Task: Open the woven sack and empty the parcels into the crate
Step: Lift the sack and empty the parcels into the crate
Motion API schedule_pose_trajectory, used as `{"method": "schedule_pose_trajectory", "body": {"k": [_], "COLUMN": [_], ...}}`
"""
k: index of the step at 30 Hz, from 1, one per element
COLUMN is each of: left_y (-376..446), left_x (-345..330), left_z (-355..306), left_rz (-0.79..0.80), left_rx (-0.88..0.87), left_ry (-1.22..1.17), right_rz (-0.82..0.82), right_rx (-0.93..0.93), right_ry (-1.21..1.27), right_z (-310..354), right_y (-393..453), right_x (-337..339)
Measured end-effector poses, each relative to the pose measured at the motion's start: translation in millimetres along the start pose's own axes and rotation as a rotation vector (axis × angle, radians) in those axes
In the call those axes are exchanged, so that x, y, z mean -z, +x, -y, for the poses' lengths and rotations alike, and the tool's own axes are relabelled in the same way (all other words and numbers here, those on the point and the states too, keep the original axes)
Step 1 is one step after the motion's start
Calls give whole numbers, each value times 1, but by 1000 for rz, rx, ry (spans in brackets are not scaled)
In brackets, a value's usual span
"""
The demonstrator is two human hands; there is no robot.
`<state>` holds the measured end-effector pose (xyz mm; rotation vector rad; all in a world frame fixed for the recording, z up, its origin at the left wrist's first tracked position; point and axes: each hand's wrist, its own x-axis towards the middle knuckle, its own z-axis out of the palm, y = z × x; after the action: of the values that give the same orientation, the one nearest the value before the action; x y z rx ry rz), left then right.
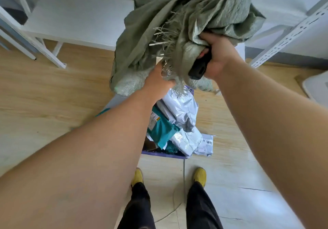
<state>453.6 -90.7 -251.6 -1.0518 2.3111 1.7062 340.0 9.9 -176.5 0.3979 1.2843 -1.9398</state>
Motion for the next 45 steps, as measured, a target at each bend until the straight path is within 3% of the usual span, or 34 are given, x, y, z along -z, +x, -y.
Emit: {"method": "schedule_pose_trajectory", "body": {"k": [5, 11, 15, 17, 21, 24, 29, 33, 37, 42, 45], "left_y": [-6, -23, -18, -17, -23, -26, -36, -51, -70, -83, -89], "left_x": [7, 1, 19, 25, 27, 28, 32, 35, 35, 36, 34], "left_z": [-6, 16, 40, 43, 4, -42, -90, -101, -125, -140, -135], "left_rz": [173, 312, 129, 58, 9, -29, -56, -274, -370, -402, -428], "left_rx": [-26, 101, 133, 111, 143, 30, -74, -119, -246, -280, -323], "left_ry": [28, 12, 362, 299, -214, -324, -191, -163, -247, -231, -137], "right_rz": [-8, -69, -160, -225, -322, -362, -345, -328, -305, -318, -301], "right_rx": [47, 99, 131, 128, 172, 250, 201, 180, 153, 207, 214], "right_ry": [231, 272, 257, 248, 136, 22, -68, -141, -243, -369, -320], "right_z": [3, 0, -3, -8, -18, -15, 3, 8, 10, 4, 0], "right_y": [-24, -21, -11, -12, -20, -27, -31, -42, -55, -70, -75], "right_x": [-30, -32, -7, 4, 9, 10, 12, 15, 19, 30, 38]}}
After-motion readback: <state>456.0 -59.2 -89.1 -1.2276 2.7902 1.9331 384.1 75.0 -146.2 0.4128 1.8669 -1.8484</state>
